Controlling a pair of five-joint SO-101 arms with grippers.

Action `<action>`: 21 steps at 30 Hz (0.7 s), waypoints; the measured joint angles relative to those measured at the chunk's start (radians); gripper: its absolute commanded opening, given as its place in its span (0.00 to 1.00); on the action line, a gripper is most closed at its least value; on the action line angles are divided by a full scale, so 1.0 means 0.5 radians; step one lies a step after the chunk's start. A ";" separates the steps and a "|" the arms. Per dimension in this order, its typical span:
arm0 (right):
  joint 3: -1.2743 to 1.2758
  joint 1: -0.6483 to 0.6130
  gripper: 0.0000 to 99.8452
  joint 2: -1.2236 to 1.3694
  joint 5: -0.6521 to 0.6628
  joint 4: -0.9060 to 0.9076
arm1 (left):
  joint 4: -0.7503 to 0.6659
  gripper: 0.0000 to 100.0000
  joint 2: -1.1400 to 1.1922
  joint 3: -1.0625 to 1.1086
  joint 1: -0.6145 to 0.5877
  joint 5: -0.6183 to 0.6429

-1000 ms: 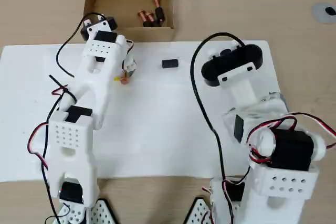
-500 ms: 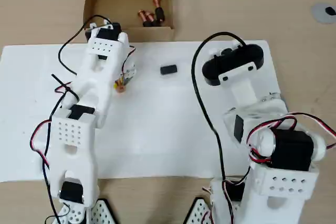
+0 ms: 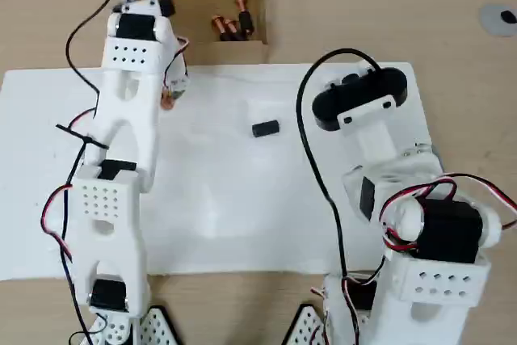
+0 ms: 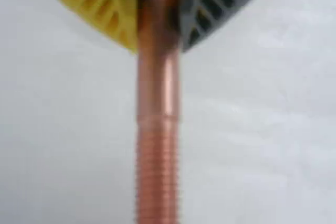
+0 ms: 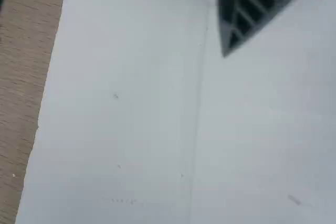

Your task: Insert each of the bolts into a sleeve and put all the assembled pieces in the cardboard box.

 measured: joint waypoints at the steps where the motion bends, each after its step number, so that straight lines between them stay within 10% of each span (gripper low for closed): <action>1: 0.000 0.000 0.33 0.000 0.000 0.000 | 0.000 0.00 -0.040 -0.003 0.012 -0.052; 11: 0.052 -0.003 0.33 -0.003 0.000 0.000 | 0.012 0.01 -0.552 0.319 0.031 -0.921; 21: 0.224 0.000 0.33 -0.003 0.000 0.000 | 0.009 0.01 -1.709 1.896 -0.055 -2.802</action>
